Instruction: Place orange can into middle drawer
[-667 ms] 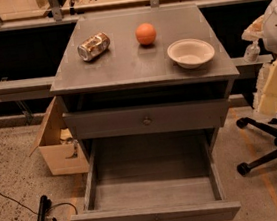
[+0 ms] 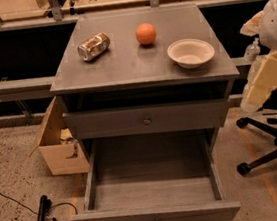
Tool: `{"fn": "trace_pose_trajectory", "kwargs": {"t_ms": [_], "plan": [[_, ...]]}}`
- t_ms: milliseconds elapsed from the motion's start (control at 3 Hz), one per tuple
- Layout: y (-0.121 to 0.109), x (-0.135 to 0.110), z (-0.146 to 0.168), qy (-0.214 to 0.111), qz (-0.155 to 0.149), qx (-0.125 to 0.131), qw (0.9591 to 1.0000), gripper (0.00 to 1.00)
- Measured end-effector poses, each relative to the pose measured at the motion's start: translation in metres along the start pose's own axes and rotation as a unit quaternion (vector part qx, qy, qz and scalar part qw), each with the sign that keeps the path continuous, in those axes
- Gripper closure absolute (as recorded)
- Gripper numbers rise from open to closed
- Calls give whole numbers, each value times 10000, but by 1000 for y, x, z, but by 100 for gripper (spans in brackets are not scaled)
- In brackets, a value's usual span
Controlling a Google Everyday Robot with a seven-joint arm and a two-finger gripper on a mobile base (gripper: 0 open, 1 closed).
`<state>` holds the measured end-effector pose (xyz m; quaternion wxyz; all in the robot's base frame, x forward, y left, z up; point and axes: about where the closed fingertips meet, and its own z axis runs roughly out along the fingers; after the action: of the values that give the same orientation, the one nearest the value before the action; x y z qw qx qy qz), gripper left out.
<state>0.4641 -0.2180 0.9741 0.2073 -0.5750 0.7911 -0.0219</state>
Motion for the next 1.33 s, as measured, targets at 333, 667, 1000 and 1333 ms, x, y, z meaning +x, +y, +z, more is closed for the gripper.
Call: {"fn": "trace_pose_trajectory", "kwargs": {"t_ms": [333, 667, 1000, 1333], "plan": [[-62, -15, 21, -918, 448, 384, 9940, 0], [-120, -43, 38, -1756, 776, 586, 9796, 0], [-175, -84, 69, -2541, 1059, 588, 9596, 0], [-215, -111, 106, -3116, 1262, 770, 9387, 0]]}}
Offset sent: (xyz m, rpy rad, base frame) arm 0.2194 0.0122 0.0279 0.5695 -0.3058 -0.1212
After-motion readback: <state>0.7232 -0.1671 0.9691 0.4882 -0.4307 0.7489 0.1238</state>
